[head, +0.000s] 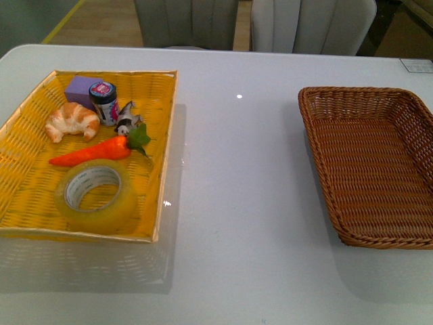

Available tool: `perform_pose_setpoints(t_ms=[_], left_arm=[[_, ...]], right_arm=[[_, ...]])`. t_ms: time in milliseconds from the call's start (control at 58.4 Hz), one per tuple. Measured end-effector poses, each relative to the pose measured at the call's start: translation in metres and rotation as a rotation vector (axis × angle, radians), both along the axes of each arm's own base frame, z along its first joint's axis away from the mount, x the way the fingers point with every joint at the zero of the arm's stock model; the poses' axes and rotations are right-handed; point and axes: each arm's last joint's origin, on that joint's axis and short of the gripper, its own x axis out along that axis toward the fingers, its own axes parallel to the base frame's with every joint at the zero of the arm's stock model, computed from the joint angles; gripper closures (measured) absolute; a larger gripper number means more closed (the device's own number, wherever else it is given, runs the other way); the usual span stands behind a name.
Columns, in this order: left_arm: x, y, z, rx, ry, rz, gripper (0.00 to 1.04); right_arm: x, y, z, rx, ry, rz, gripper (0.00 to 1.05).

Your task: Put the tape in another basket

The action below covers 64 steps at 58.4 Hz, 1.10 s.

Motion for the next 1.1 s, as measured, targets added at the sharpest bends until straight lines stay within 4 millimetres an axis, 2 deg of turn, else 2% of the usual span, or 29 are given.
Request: perform_pose_setpoints(t_ms=[600,617,702,754,840,925,1045,1097], left_arm=[[0.000,0.000,0.000,0.000,0.000,0.000,0.09],[0.000,0.000,-0.001,-0.011,0.020,-0.020,0.09],[0.003,0.002,0.004,-0.174,0.353,-0.217,0.09],[0.013,0.003,0.011,-0.267,0.461,-0.285,0.09],[0.034,0.004,0.023,-0.266,0.462,-0.286,0.09],[0.063,0.005,0.029,-0.258,0.461,-0.264,0.09],[0.110,0.007,0.019,-0.250,0.491,-0.227,0.09],[0.134,0.008,0.006,-0.237,0.521,-0.204,0.09]], right_arm=[[0.000,0.000,0.000,0.000,0.000,0.000,0.09],[0.000,0.000,0.000,0.000,0.000,0.000,0.09],[0.000,0.000,0.000,0.000,0.000,0.002,0.09],[0.000,0.000,0.000,0.000,0.000,0.002,0.09],[0.000,0.000,0.000,0.000,0.000,0.002,0.09],[0.000,0.000,0.000,0.000,0.000,0.000,0.09],[0.000,0.000,0.000,0.000,0.000,0.001,0.09],[0.000,0.000,0.000,0.000,0.000,0.001,0.09]])
